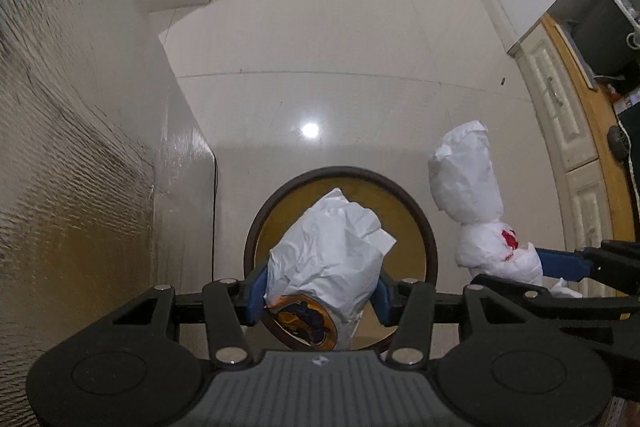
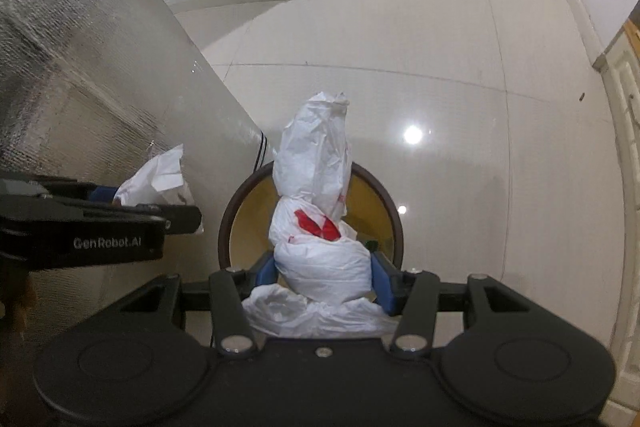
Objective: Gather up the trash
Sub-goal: 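Open the left tool to drop its bundle while the right tool drops its white bag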
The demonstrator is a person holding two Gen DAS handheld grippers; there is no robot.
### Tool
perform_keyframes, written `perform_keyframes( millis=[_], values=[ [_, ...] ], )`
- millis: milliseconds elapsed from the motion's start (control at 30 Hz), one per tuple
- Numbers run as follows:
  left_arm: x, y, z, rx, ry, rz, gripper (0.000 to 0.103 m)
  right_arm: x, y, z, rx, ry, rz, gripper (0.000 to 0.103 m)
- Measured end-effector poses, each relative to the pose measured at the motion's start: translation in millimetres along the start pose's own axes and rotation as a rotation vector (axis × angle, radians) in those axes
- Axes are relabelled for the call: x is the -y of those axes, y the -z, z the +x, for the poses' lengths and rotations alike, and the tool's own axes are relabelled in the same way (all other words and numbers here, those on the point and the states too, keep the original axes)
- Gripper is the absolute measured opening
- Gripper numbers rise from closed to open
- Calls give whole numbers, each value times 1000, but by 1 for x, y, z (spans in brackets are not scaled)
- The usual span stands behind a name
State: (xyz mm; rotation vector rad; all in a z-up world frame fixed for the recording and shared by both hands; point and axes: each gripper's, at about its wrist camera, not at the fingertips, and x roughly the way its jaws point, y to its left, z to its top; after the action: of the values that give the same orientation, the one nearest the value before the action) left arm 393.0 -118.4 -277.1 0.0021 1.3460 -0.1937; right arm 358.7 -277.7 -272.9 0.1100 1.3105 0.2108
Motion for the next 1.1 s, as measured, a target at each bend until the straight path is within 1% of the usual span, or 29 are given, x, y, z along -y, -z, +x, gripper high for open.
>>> perform_keyframes(
  millis=[100, 233, 333, 400, 467, 500, 567, 700, 767, 800, 867, 933, 1033, 1100],
  values=[
    [0, -1, 6, -6, 3, -7, 52, 0, -2, 7, -7, -22, 19, 52],
    [-1, -1, 15, -22, 0, -16, 52, -3, -5, 15, 5, -49, 25, 54],
    [-2, 2, 25, -43, -10, -21, 52, -2, -3, 17, 15, -53, 19, 53],
    [-5, 3, 30, -55, -15, -26, 52, 0, -3, 18, 17, -57, 20, 55],
    [-6, 4, 35, -64, -17, -34, 52, 2, -3, 19, 20, -59, 25, 60],
    [-6, 5, 37, -68, -17, -38, 52, 3, -3, 20, 24, -58, 29, 67],
    [-8, 6, 40, -72, -17, -42, 52, 6, -2, 20, 26, -53, 31, 74],
    [-10, 7, 44, -75, -16, -45, 52, 11, -1, 23, 3, -42, 25, 80],
    [-9, 7, 44, -73, -12, -39, 53, 15, 2, 23, -12, -30, 22, 82],
    [-9, 7, 44, -75, -14, -37, 55, 16, 3, 24, -24, -24, 18, 84],
    [-8, 7, 45, -77, -25, -36, 72, 17, 5, 24, -32, -16, 10, 85],
    [-8, 7, 45, -82, -40, -28, 79, 17, 8, 22, -36, -14, -3, 87],
    [-9, 7, 45, -90, -76, -23, 86, 17, 9, 20, -40, -10, -14, 95],
    [-11, 8, 44, -96, -90, -24, 89, 16, 11, 20, -42, -5, -23, 96]
  ],
)
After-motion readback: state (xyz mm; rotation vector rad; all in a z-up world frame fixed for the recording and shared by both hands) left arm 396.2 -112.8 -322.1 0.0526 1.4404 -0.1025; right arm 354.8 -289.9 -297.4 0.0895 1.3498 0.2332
